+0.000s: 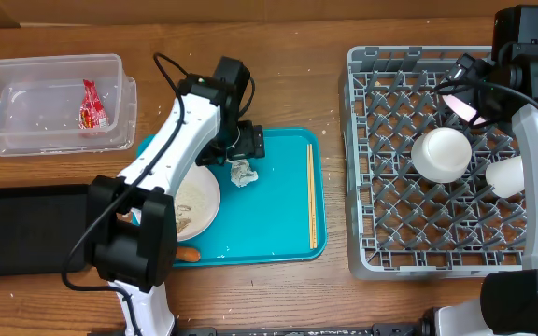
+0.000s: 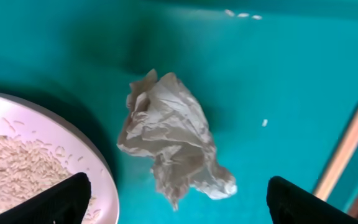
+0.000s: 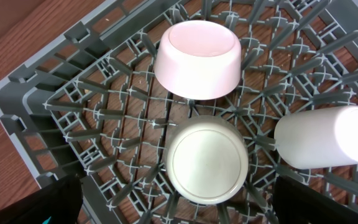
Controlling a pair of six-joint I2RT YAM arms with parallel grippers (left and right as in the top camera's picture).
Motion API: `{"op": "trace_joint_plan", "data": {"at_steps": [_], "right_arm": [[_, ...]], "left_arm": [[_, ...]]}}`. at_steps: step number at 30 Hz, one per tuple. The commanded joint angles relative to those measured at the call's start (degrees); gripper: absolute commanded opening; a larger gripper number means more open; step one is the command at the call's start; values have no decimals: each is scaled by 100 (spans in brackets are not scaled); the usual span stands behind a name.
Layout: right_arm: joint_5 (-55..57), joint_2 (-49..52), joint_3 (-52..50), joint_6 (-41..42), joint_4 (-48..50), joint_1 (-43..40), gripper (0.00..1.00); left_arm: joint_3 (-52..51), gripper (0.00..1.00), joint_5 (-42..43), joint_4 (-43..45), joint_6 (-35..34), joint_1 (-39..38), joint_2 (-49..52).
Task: Sort waste into correct bins and load items into the dishwasher
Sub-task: 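Return the left gripper to the tray and grasp the crumpled tissue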
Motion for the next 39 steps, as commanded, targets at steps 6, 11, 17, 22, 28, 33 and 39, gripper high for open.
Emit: {"op": "trace_joint_plan", "data": {"at_steps": [6, 11, 17, 22, 28, 33, 39], "right_arm": [[79, -116, 101, 9, 31, 11, 100], [79, -116, 98, 9, 31, 11, 100], [79, -116, 98, 9, 31, 11, 100], [79, -116, 98, 9, 31, 11, 100], [79, -116, 98, 9, 31, 11, 100], [79, -116, 98, 9, 31, 11, 100], [79, -116, 101, 9, 31, 11, 100]], "left_arm": [[-389, 86, -144, 551, 66, 15, 50], [-535, 87, -144, 728, 61, 15, 50], [-540, 86, -142, 741, 61, 7, 50], [-566, 86, -127, 800, 61, -55, 52], [-804, 86, -133, 968, 61, -166, 52], [-977, 84, -190, 1139, 66, -175, 52], [-975, 52, -188, 1248, 66, -164, 50]]}}
